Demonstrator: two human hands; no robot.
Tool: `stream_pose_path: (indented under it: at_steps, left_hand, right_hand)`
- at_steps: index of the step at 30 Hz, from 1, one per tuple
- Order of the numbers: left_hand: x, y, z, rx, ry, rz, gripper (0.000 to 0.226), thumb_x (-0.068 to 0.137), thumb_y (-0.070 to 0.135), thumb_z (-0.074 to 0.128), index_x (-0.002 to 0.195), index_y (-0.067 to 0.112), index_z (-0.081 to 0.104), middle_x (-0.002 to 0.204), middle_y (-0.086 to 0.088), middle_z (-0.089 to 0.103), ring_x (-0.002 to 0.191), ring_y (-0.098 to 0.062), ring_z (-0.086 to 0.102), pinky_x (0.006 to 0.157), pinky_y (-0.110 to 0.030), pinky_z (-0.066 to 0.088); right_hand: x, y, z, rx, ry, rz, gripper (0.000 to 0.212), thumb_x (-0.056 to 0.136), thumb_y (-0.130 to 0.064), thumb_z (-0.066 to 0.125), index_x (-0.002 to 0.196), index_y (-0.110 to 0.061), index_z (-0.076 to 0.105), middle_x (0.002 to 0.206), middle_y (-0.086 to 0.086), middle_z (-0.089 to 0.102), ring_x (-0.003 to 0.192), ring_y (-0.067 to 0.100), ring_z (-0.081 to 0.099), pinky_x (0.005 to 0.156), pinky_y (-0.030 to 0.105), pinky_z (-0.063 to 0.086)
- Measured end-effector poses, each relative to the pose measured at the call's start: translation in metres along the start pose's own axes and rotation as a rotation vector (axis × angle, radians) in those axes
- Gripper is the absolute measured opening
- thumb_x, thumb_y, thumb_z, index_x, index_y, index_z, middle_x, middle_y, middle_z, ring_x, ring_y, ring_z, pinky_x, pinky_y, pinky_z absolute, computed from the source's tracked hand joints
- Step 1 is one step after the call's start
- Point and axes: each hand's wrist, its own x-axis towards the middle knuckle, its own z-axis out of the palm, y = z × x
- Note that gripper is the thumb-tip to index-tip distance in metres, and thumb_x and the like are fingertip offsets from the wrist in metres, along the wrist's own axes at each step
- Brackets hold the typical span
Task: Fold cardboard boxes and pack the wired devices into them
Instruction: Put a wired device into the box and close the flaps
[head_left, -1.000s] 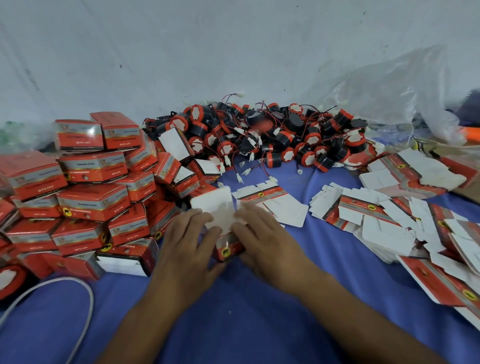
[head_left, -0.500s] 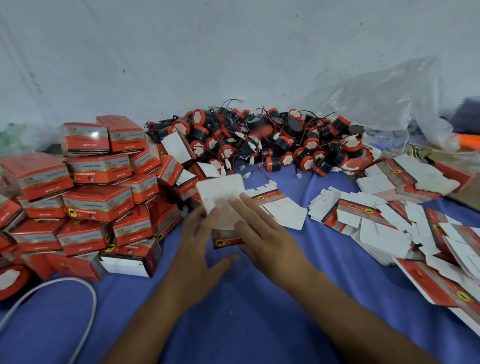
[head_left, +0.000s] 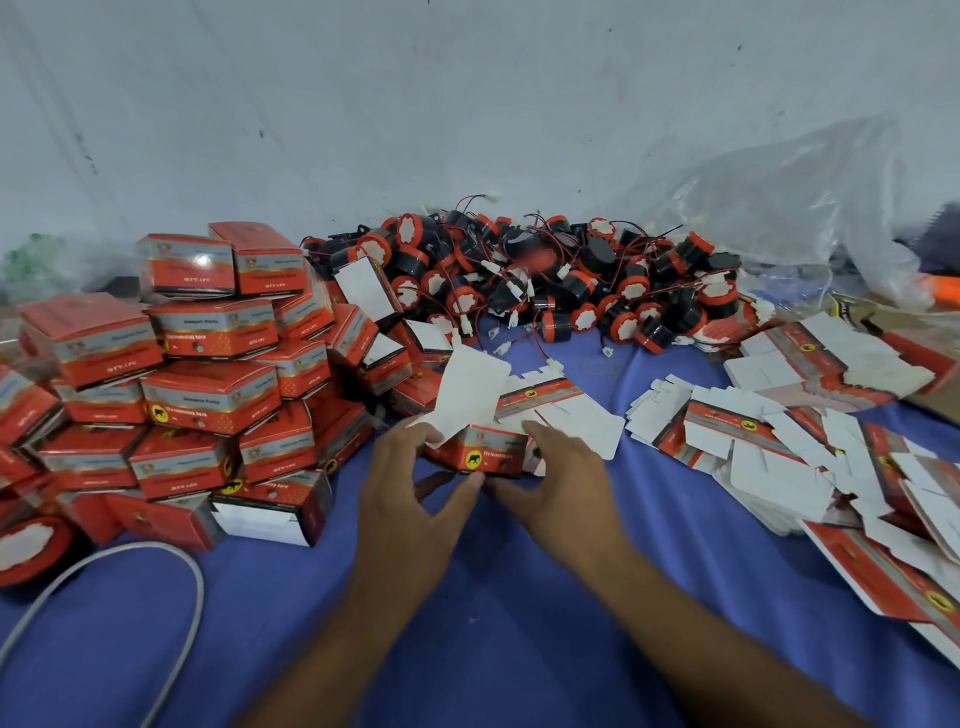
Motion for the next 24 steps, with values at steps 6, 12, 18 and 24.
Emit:
stream_pose_path:
  at_steps: [6, 12, 18, 24]
  left_hand:
    - [0.001, -0.007, 0.004, -0.115, -0.064, -0.208, 0.04, 0.086, 0.035, 0.075, 0.073, 0.014, 0.044, 0.06, 0.007, 0.049, 0.056, -0.005, 0.043, 0.052, -0.018, 0.036]
    - [0.02, -0.037, -0.029, -0.011, -0.08, -0.283, 0.042, 0.08, 0.033, 0.08, 0.067, 0.015, 0.044, 0.059, 0.01, 0.045, 0.056, -0.003, 0.039, 0.056, -0.022, 0.038]
    - [0.022, -0.039, -0.024, -0.031, -0.162, -0.277, 0.041, 0.066, 0.034, 0.086, 0.063, 0.027, 0.046, 0.07, -0.005, 0.061, 0.065, -0.016, 0.055, 0.062, -0.041, 0.046]
    - [0.022, -0.044, -0.022, -0.029, -0.185, -0.247, 0.041, 0.055, 0.052, 0.077, 0.066, 0.026, 0.047, 0.089, 0.003, 0.069, 0.086, -0.021, 0.066, 0.076, -0.048, 0.055]
  right_hand:
    - [-0.007, 0.0, 0.005, 0.189, -0.053, 0.016, 0.033, 0.079, -0.023, 0.079, 0.109, -0.029, 0.065, 0.1, -0.018, 0.07, 0.094, 0.001, 0.065, 0.082, 0.023, 0.053]
    - [0.055, 0.029, -0.01, 0.098, -0.172, -0.142, 0.035, 0.092, -0.036, 0.052, 0.12, -0.018, 0.064, 0.086, -0.019, 0.068, 0.075, -0.002, 0.062, 0.067, 0.017, 0.043]
    - [0.194, 0.099, 0.01, -0.364, -0.131, 0.261, 0.06, 0.096, -0.03, 0.06, 0.15, -0.022, 0.036, 0.141, 0.022, 0.032, 0.102, 0.044, 0.056, 0.086, 0.043, 0.048]
    - [0.247, 0.126, 0.049, -0.414, -0.086, 0.269, 0.053, 0.096, -0.021, 0.054, 0.147, -0.018, 0.04, 0.13, 0.03, 0.049, 0.119, 0.045, 0.047, 0.1, 0.044, 0.041]
